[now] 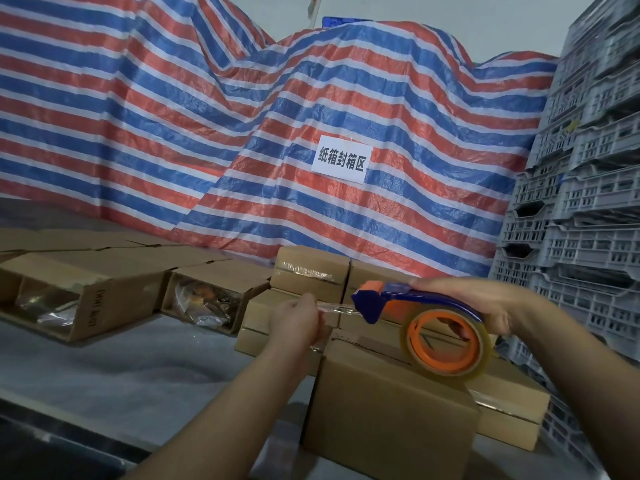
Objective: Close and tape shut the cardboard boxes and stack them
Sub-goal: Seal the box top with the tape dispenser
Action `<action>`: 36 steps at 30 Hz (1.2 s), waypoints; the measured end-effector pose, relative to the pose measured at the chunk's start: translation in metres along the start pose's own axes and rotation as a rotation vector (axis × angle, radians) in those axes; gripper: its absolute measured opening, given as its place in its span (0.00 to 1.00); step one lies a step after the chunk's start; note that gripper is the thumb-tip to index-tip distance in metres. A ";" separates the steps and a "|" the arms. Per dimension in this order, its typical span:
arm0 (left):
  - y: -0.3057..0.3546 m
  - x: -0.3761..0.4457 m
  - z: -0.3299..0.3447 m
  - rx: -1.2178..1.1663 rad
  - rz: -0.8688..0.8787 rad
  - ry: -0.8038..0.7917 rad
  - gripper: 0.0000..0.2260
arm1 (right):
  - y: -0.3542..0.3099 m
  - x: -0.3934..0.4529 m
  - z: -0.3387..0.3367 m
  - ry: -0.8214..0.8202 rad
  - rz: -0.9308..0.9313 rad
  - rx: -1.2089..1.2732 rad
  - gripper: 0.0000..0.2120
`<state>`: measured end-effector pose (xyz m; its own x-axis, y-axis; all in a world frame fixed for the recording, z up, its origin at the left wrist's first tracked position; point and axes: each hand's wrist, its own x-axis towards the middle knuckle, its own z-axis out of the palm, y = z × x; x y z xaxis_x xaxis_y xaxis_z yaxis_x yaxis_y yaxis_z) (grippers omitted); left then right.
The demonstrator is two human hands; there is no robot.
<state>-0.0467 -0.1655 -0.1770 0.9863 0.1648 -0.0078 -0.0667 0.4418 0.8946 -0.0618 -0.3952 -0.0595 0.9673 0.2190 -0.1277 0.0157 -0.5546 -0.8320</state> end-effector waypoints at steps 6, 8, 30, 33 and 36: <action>-0.013 0.004 -0.026 0.340 0.095 -0.011 0.05 | -0.007 0.008 0.007 -0.009 -0.006 -0.150 0.39; -0.016 0.006 -0.030 0.337 0.080 -0.017 0.07 | -0.013 0.011 0.010 -0.027 0.005 -0.210 0.40; -0.039 0.000 -0.032 0.747 -0.083 -0.200 0.17 | -0.023 0.020 0.018 -0.130 0.081 -0.198 0.36; -0.046 -0.002 -0.036 0.877 -0.076 -0.193 0.16 | -0.023 0.021 0.018 -0.128 0.072 -0.198 0.38; -0.050 -0.001 -0.042 0.703 0.144 -0.158 0.15 | -0.024 0.020 0.018 -0.158 0.056 -0.185 0.44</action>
<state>-0.0505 -0.1508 -0.2404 0.9885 0.0263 0.1488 -0.1374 -0.2537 0.9575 -0.0476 -0.3630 -0.0522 0.9166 0.2985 -0.2660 0.0233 -0.7041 -0.7097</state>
